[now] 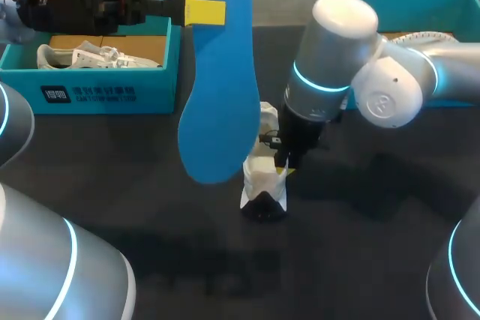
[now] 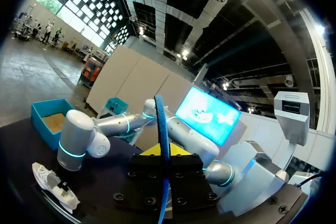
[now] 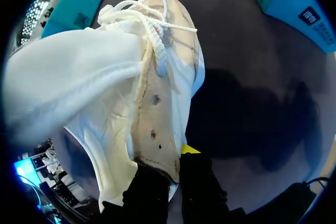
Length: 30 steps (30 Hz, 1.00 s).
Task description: Take the shoe out of the shoebox, open the shoe tongue, remove and reinsert the insole, then place the shoe into the shoebox
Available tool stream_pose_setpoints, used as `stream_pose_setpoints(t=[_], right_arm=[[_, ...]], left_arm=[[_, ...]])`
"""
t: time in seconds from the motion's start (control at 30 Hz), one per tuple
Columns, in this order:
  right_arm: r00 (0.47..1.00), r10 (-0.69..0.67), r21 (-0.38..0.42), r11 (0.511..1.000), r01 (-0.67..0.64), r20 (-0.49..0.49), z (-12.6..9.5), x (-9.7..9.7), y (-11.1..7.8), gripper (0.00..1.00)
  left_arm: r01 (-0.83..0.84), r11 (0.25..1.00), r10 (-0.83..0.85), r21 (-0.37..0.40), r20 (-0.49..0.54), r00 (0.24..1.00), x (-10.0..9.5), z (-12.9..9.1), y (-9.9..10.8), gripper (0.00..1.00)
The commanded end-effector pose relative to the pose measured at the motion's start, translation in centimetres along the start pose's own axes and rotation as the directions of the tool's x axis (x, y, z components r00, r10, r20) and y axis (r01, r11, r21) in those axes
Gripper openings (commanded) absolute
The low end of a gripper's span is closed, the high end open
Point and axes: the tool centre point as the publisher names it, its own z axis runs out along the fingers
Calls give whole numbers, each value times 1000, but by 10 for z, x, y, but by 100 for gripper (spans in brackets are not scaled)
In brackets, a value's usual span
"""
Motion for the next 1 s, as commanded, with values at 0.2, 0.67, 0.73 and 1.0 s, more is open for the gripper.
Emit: stream_pose_setpoints(t=[0.2, 0.67, 0.73, 1.0], right_arm=[[1000, 4, 7, 1000, -4, -9, 3, 0, -1, 100], [999, -3, -43, 999, 1, -35, -45, 5, -13, 100], [999, -11, -45, 999, 9, -46, -53, 5, -13, 100], [988, -59, -88, 995, 46, -144, -86, 0, -13, 100]], left_arm=[[1, 1000, -1, -4, 1, 1000, -1, 1, 0, 0], [1, 1000, -1, -4, 1, 1000, -1, 1, 0, 0], [1, 1000, -1, -4, 1, 1000, -1, 1, 0, 0], [1, 1000, -1, -4, 1, 1000, -1, 1, 0, 0]])
